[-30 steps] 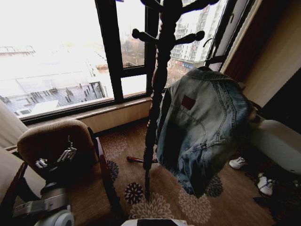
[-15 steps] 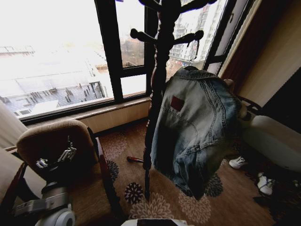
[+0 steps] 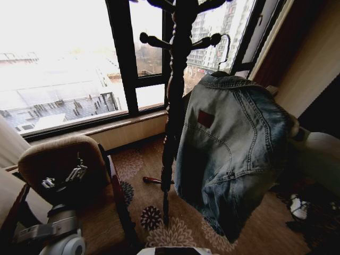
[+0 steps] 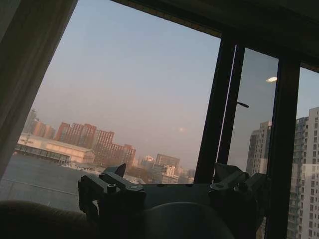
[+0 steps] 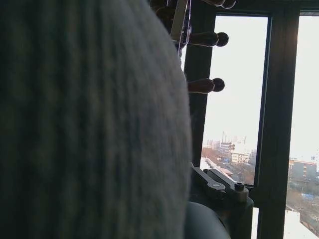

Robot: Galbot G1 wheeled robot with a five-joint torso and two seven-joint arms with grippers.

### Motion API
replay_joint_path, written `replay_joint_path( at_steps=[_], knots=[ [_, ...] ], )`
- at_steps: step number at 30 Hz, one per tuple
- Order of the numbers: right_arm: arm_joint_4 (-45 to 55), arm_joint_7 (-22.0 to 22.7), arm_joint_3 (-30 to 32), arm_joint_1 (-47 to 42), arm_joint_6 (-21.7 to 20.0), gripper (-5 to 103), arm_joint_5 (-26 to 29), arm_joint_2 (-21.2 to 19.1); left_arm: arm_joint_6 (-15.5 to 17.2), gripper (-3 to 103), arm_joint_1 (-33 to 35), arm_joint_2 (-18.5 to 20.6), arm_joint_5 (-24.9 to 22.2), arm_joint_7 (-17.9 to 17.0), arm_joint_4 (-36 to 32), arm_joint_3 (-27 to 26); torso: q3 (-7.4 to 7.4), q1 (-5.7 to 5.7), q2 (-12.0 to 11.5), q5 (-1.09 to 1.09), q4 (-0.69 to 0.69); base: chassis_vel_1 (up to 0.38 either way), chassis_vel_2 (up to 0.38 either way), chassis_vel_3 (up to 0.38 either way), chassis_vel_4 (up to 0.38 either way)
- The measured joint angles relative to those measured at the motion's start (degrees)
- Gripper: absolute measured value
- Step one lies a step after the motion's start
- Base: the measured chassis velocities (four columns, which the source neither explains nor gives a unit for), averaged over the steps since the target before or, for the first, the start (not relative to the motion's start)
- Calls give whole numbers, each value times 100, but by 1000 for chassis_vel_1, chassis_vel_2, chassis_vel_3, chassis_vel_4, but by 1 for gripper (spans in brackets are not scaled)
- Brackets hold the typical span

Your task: Pick up the clothes from the bed and hang them on the clothes hanger.

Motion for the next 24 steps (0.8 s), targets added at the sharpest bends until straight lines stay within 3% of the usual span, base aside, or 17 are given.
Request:
replay_joint_path(
  at_steps=[14, 18, 24],
  knots=[
    [325, 7, 384, -338, 45, 21, 29, -235, -15, 100, 5, 11, -21, 7, -8, -9, 0, 0, 0, 0, 0, 0, 0, 0, 0],
    [521, 383, 482, -453, 50, 21, 37, -302, -16, 100, -5, -7, 6, 9, -1, 11, 0, -1, 1, -1, 0, 0, 0, 0, 0],
    [693, 1374, 515, -421, -197, 21, 165, -306, -22, 100, -5, -28, 32, 20, 6, 27, 1, 1, 0, -1, 2, 0, 0, 0, 0]
  ],
)
